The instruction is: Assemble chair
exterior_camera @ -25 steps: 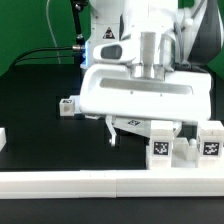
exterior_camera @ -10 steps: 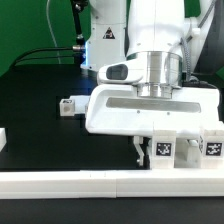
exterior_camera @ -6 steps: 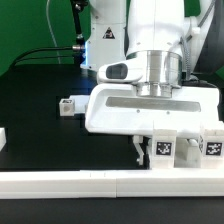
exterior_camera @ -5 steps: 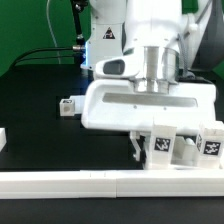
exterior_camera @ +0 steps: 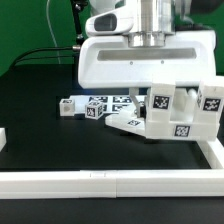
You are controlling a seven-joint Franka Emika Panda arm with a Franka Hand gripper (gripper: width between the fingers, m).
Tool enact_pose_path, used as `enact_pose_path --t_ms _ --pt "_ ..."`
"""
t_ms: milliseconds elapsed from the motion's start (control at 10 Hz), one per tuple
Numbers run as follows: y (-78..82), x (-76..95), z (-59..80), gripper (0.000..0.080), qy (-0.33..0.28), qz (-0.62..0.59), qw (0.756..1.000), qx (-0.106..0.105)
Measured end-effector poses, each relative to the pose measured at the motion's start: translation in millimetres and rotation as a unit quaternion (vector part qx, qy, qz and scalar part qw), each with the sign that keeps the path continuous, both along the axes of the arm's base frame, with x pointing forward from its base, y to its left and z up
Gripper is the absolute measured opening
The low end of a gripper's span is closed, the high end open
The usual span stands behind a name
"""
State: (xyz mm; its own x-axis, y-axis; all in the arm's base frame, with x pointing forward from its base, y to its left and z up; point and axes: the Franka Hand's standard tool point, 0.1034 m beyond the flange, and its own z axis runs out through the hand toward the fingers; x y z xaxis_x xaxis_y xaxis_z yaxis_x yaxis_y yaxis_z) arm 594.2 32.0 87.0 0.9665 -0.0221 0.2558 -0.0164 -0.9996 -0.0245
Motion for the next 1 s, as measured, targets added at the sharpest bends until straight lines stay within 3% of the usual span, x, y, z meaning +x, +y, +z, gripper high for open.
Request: enact_pose_path --t_ms 100,300,400,800,900,1000 --pt "-4.3 5.9 14.3 0.0029 0.038 0.008 0.999 0.006" --pt "-4.2 -1.8 20.2 0.0029 0.12 0.013 0.993 0.014" --pt "-11.5 -3.5 22.1 0.0029 0.156 0.017 0.988 0.014" --pt "-13.0 -7.4 14.3 0.0029 0.279 0.018 0.96 0.021" --pt "-22.7 -13.6 9.7 0.0029 0.347 0.013 0.937 0.029" --pt "-34.9 -6.4 6.8 0.0029 0.401 0.006 0.916 0.034"
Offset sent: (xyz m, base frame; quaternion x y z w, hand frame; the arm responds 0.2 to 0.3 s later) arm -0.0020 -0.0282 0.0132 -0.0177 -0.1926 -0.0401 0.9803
